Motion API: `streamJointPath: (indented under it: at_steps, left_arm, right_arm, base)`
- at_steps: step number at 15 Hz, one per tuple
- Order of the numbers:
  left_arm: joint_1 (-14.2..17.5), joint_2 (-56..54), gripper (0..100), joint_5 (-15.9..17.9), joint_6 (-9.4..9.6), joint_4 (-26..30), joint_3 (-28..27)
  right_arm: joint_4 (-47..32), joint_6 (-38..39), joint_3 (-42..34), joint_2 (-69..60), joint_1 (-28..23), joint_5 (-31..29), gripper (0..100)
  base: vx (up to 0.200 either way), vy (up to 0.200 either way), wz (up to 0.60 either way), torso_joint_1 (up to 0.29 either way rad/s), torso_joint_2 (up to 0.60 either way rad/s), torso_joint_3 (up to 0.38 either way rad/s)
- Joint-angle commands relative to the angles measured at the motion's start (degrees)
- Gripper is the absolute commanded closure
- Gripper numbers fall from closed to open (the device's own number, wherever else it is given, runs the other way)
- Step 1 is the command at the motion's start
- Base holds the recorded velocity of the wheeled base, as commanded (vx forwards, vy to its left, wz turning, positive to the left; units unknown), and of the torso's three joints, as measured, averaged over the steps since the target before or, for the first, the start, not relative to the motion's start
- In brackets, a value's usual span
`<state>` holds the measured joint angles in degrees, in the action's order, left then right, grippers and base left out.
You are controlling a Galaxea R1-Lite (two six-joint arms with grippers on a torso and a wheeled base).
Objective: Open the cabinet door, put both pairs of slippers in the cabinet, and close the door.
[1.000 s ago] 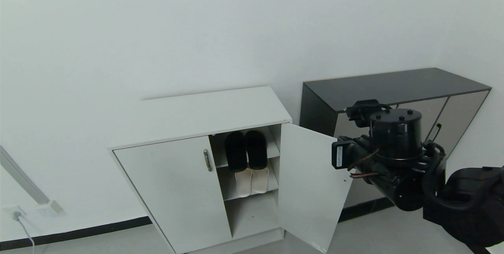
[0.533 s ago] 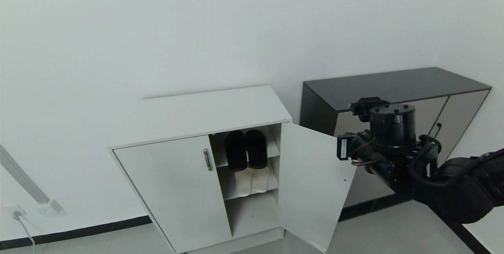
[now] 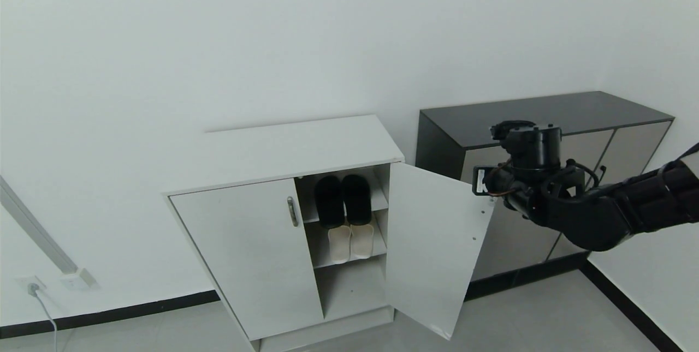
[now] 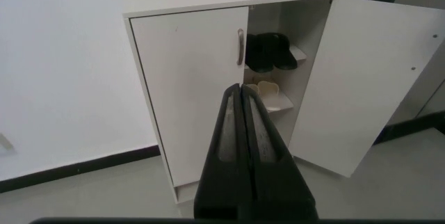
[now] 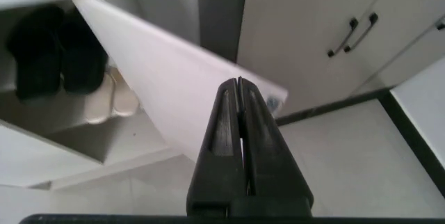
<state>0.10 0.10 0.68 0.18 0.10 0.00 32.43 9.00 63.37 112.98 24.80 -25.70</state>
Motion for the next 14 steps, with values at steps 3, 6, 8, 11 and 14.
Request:
streamJointPath:
  at_steps: [3, 6, 8, 11, 14]
  left_arm:
    - [-0.01, -0.01, 100, 0.02, -0.01, -0.01, 0.00]
    - [-0.01, -0.01, 100, 0.02, -0.01, -0.01, 0.00]
    - [0.08, -0.01, 100, 0.02, -0.01, -0.01, 0.00]
    - [-0.01, -0.01, 100, 0.02, -0.09, -0.01, 0.00]
    - [-0.01, -0.01, 100, 0.02, -0.18, -0.01, 0.00]
  right_arm:
    - [-1.93, 1.20, 8.79, 8.66, -5.28, 2.67, 100]
    - [-1.93, 1.20, 12.48, 12.79, -8.36, 3.99, 100]
    - [-1.93, 1.20, 12.92, 13.93, -8.80, 4.78, 100]
    - [-2.02, 1.20, 13.45, 15.07, -8.98, 4.87, 100]
    - [-2.02, 1.29, 13.54, 15.87, -8.98, 4.87, 100]
  base:
    - [0.000, 0.000, 0.00, 0.000, 0.00, 0.000]
    - [0.000, 0.000, 0.00, 0.000, 0.00, 0.000]
    - [0.000, 0.000, 0.00, 0.000, 0.00, 0.000]
    - [0.000, 0.000, 0.00, 0.000, 0.00, 0.000]
    - [0.000, 0.000, 0.00, 0.000, 0.00, 0.000]
